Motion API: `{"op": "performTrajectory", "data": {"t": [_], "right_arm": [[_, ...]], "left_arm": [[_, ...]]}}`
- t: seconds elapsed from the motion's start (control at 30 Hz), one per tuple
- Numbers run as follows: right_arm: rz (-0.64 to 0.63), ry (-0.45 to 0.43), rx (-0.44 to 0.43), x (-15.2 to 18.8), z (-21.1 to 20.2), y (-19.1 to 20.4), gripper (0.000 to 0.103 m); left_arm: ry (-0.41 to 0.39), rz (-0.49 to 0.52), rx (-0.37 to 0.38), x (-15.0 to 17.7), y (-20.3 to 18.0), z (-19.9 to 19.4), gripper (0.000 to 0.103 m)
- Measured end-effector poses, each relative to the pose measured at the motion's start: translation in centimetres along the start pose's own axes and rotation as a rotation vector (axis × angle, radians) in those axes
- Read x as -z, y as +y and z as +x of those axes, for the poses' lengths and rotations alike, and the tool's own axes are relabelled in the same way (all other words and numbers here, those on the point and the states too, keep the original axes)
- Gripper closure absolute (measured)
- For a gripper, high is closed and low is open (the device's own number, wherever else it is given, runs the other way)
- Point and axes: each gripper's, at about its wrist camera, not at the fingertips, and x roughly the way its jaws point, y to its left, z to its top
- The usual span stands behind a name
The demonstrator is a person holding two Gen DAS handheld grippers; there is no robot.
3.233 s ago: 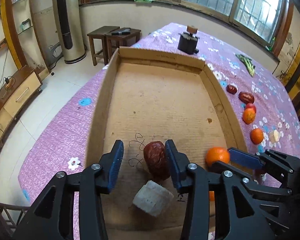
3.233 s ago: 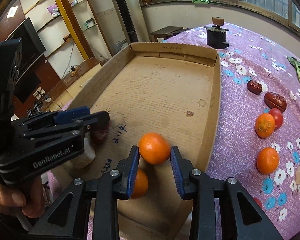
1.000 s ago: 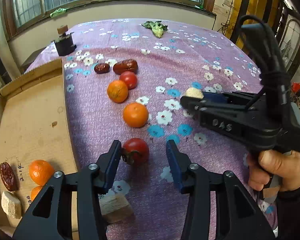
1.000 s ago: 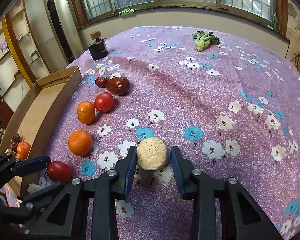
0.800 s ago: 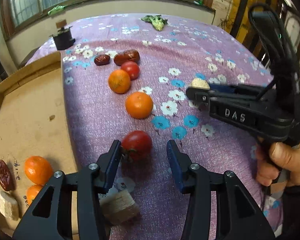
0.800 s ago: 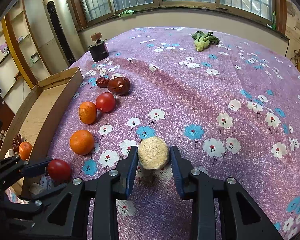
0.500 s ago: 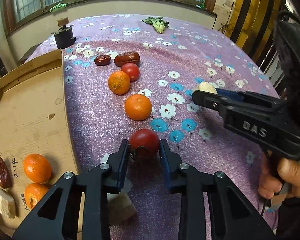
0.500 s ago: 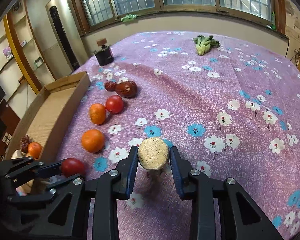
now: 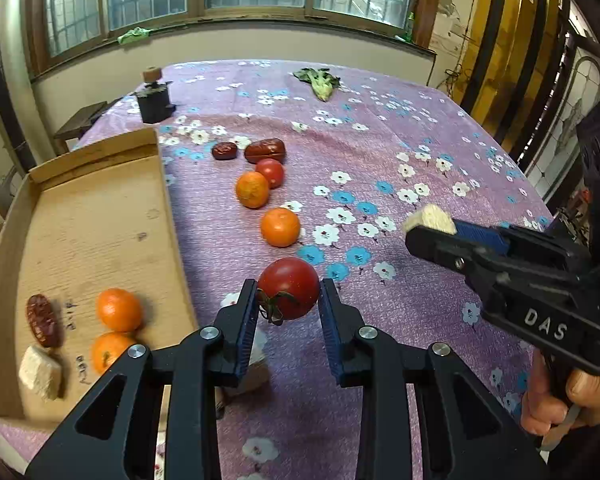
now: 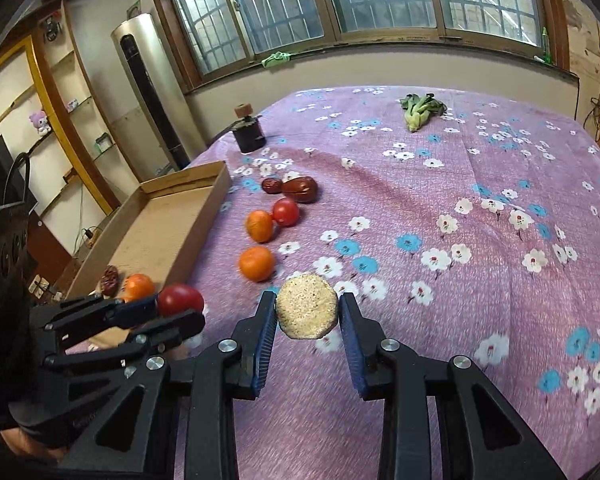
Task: Organize fruits
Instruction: 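Place the tomato and bun into the cardboard tray and open both grippers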
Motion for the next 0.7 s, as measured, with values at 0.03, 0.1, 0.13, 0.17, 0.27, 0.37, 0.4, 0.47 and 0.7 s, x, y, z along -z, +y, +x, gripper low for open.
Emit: {"op": "performTrajectory", "data": {"t": [0.03, 0.1, 0.13, 0.17, 0.27, 0.37, 0.4, 0.47, 0.7], "right_arm": [[0.0, 0.0, -0.007, 0.2, -0.2, 0.3, 0.071], [-0.003, 0.003, -0.014, 0.4, -0.4, 0.7, 0.071], [-0.005, 0.005, -0.017, 0.6, -0.4, 0.9, 0.071], [-0.006, 0.006, -0.019, 0.6, -0.4, 1.1, 0.071], [-0.013, 0.013, -0.028, 0.9, -0.4, 1.7, 0.071], [-0.023, 0.02, -0.037, 1.1, -0.4, 2.4, 0.071], [-0.026, 0.02, -0.039, 1.1, -0.4, 2.6, 0.071], [-0.033, 0.022, -0.045, 1.1, -0.4, 3.0, 0.071], [-0.057, 0.028, -0.058, 1.1, -0.2, 4.3, 0.071]], "left_arm": [[-0.004, -0.001, -0.005, 0.1, 0.1, -0.2, 0.075], [-0.011, -0.005, -0.013, 0.2, 0.4, -0.7, 0.075], [-0.013, -0.007, -0.016, 0.3, 0.5, -0.8, 0.075], [-0.015, -0.01, -0.018, 0.4, 0.7, -1.0, 0.075], [-0.021, -0.022, -0.025, 0.6, 1.2, -1.4, 0.075], [-0.029, -0.035, -0.031, 0.7, 1.8, -1.7, 0.075], [-0.031, -0.038, -0.032, 0.7, 1.9, -1.9, 0.075], [-0.036, -0.047, -0.037, 0.7, 2.4, -2.1, 0.075], [-0.045, -0.07, -0.042, 0.9, 3.6, -2.5, 0.075]]}}
